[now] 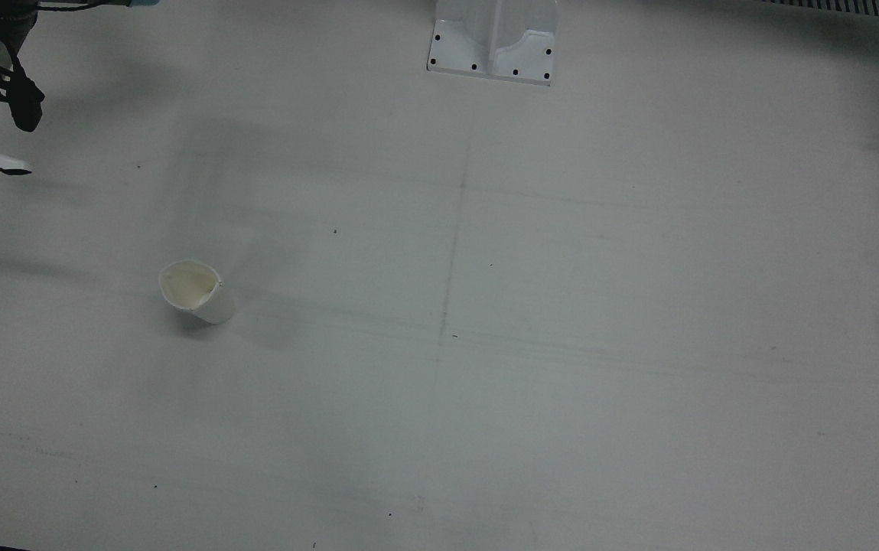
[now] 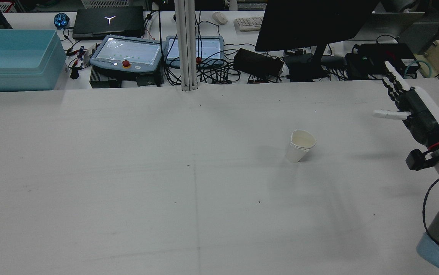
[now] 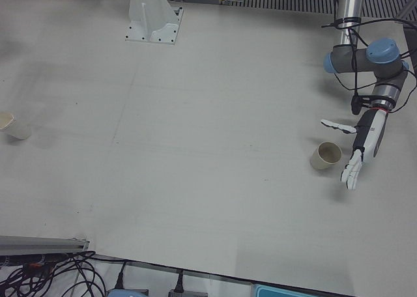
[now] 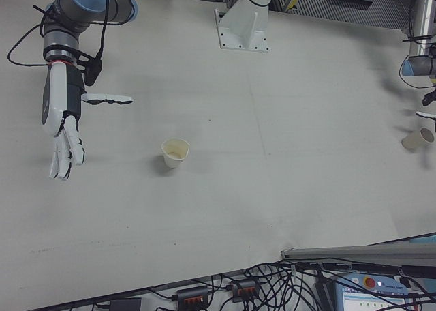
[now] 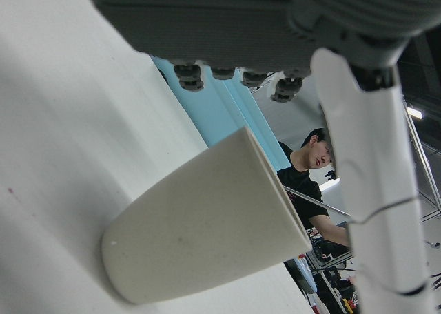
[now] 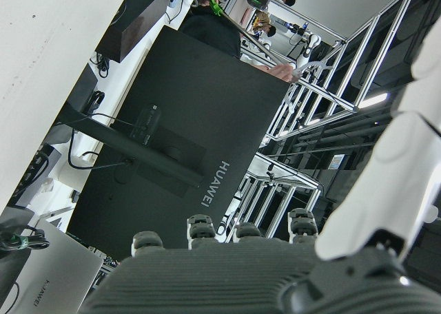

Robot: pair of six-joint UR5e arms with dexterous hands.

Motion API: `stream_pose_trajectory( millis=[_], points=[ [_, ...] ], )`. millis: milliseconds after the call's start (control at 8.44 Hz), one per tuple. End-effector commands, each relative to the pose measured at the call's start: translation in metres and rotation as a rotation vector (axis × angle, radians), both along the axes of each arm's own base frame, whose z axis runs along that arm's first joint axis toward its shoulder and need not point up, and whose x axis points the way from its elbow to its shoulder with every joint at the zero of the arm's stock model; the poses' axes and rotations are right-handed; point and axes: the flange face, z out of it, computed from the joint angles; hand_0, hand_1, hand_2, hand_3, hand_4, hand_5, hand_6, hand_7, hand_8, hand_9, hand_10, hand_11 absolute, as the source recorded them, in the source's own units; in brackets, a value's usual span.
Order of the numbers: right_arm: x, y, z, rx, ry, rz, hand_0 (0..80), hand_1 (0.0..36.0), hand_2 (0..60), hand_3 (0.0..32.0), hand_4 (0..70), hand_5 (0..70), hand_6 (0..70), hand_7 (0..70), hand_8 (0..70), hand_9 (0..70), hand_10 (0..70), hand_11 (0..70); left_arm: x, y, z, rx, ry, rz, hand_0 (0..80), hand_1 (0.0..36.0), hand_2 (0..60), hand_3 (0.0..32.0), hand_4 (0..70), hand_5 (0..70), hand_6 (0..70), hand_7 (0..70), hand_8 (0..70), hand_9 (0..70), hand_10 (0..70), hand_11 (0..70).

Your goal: Pour water

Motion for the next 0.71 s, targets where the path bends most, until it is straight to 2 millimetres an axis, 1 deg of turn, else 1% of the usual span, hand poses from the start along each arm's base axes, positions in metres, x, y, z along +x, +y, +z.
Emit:
stream_pose_trajectory(
  millis=[0, 118, 237, 355, 474, 592],
  points=[
    [0.0, 0.0, 0.0, 0.001, 0.0, -0.001, 43.3, 10.1, 6.1, 15.8, 0.0, 4.0, 4.1, 0.0, 5.0, 4.9, 0.0, 0.0, 0.002, -0.001, 0.006, 0.043, -0.018, -0.026, 77.7, 18.5, 0.0, 0.0, 9.1, 0.0, 0.3, 0.0, 0.0, 0.0, 2.9, 7.3],
    [0.0, -0.001, -0.002, 0.003, -0.002, -0.001, 43.0, 10.1, 6.8, 16.0, 0.0, 4.0, 4.6, 0.0, 4.9, 4.7, 0.0, 0.0, 0.002, 0.004, 0.017, 0.049, -0.035, -0.025, 66.3, 15.9, 0.0, 0.0, 9.0, 0.0, 0.0, 0.0, 0.0, 0.0, 2.8, 7.0],
    [-0.001, -0.001, -0.002, 0.003, -0.002, -0.002, 43.1, 10.2, 7.0, 16.0, 0.0, 4.1, 4.8, 0.3, 4.9, 4.6, 0.0, 0.0, 0.001, 0.006, 0.021, 0.05, -0.04, -0.026, 63.7, 15.4, 0.0, 0.0, 8.5, 0.0, 0.0, 0.0, 0.0, 0.0, 2.9, 6.9],
    [-0.002, 0.0, -0.002, 0.003, -0.002, -0.004, 43.3, 10.5, 7.6, 16.0, 0.0, 4.2, 5.0, 0.4, 4.9, 4.7, 0.0, 0.0, 0.008, 0.006, 0.023, 0.046, -0.04, -0.009, 59.7, 12.7, 0.0, 0.0, 8.5, 0.0, 0.0, 0.0, 0.0, 0.0, 2.5, 6.2],
    [-0.003, 0.0, -0.002, 0.003, -0.002, -0.007, 43.4, 10.6, 7.8, 15.8, 0.0, 4.2, 5.1, 0.5, 4.7, 4.3, 0.0, 0.0, 0.02, 0.0, 0.024, 0.045, -0.036, 0.011, 57.1, 11.1, 0.0, 0.0, 8.9, 0.0, 0.0, 0.0, 0.0, 0.0, 2.6, 6.0],
    [-0.002, -0.001, -0.002, 0.004, -0.003, -0.004, 43.4, 10.6, 7.8, 16.0, 0.0, 4.2, 5.1, 0.6, 4.8, 4.5, 0.0, 0.0, 0.025, -0.007, 0.022, 0.05, -0.032, 0.016, 55.0, 9.4, 0.0, 0.0, 9.5, 0.0, 0.0, 0.0, 0.0, 0.0, 2.7, 6.0]
  ],
)
